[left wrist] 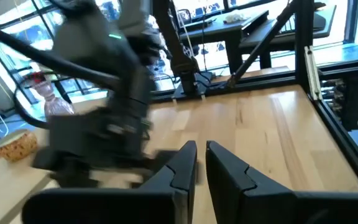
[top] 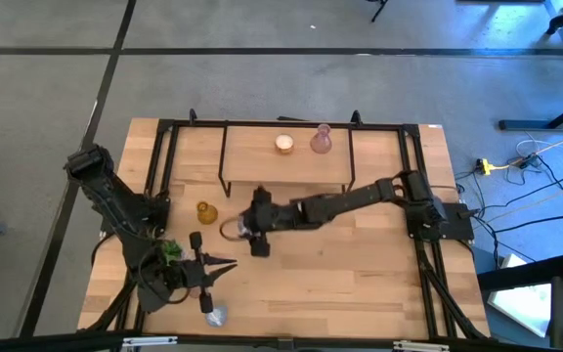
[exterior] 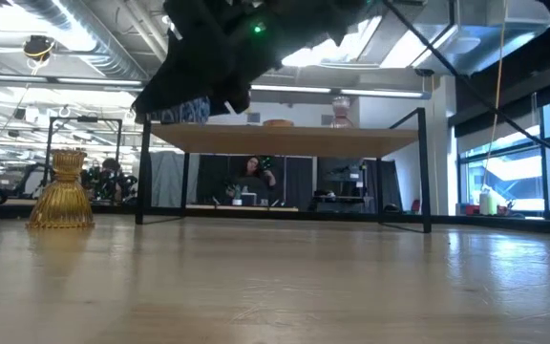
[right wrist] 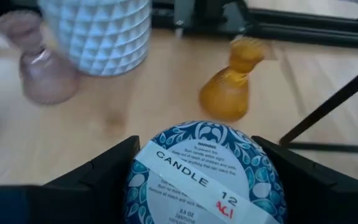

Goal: Pick & Place candle stick holders
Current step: Put the top blue scented candle on the shelf

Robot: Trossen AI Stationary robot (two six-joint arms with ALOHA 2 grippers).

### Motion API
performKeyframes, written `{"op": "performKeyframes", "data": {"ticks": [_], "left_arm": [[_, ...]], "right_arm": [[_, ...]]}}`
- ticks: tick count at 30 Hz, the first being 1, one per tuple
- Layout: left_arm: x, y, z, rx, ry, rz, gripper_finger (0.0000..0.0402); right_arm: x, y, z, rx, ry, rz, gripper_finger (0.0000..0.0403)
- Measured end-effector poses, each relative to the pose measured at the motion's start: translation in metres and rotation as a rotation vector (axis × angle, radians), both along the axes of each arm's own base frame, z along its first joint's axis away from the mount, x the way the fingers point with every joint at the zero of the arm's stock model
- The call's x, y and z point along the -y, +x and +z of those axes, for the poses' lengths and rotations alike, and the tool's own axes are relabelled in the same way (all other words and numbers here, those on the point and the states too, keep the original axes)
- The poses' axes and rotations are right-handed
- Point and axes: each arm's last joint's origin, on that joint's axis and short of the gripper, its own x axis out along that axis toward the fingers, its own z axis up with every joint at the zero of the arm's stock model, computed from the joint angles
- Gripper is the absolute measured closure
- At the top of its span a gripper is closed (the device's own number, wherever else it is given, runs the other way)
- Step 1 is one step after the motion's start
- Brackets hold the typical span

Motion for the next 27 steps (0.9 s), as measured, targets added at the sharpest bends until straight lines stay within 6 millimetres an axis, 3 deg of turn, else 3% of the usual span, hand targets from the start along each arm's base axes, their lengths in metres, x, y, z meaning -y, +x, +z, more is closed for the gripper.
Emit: {"op": "performKeyframes", "data": {"ticks": [11,21,27], "left_arm": [[0.014,-0.024,0.001,0.045,-0.011,0.01,0.0371],[0.018,-0.031,0.001,0.067,-0.037,0.02,0.0371],[0.018,-0.03,0.001,0.067,-0.037,0.02,0.0371]], "right_arm": [[0.08,0.014,0.027,0.033,0.039,-0.083,0.0114],[0.1,0.02,0.066,0.098,-0.03,-0.115,0.0114],[0.122,0.018,0.068,0.093,-0.023,-0.168,0.0114]]}}
